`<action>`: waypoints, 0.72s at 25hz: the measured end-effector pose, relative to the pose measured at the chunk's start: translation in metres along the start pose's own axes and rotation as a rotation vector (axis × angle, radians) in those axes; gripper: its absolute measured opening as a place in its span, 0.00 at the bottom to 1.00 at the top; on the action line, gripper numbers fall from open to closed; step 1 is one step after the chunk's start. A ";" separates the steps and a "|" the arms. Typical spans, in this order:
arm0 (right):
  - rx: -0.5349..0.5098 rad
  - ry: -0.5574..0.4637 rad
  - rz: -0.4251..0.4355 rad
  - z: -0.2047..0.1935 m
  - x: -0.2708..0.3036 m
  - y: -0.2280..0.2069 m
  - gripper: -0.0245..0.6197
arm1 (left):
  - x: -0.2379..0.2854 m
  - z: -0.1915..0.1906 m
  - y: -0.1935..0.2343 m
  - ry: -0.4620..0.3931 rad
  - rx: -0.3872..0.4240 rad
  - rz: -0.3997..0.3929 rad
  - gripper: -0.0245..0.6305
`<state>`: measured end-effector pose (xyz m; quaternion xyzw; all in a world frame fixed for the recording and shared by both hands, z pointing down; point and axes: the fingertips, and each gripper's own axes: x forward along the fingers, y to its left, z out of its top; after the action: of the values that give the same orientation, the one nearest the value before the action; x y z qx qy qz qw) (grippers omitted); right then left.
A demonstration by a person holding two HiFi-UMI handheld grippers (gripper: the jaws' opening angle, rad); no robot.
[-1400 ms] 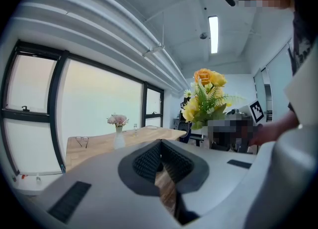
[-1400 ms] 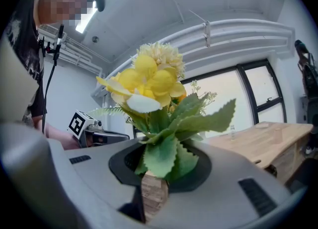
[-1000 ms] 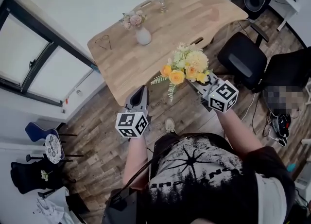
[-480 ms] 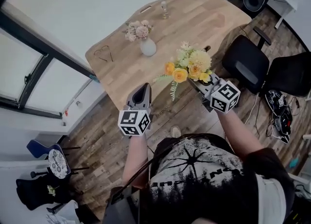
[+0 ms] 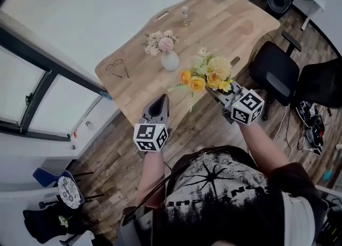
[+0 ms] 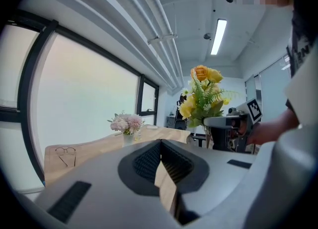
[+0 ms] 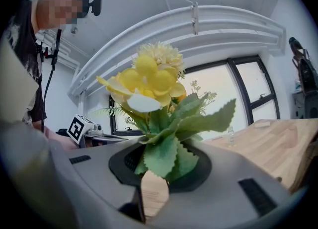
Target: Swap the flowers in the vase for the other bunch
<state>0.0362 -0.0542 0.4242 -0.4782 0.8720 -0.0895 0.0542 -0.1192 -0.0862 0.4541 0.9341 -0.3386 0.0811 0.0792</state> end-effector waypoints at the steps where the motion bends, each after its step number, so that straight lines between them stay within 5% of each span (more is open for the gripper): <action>1: 0.002 -0.003 -0.002 0.000 0.005 -0.001 0.17 | 0.002 -0.001 0.005 -0.001 -0.002 -0.003 0.06; 18: -0.039 0.012 0.041 0.018 0.054 -0.051 0.17 | 0.050 0.019 0.046 -0.043 -0.024 0.042 0.06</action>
<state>0.0528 -0.1283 0.4167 -0.4606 0.8835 -0.0743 0.0415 -0.1094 -0.1562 0.4505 0.9272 -0.3608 0.0587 0.0816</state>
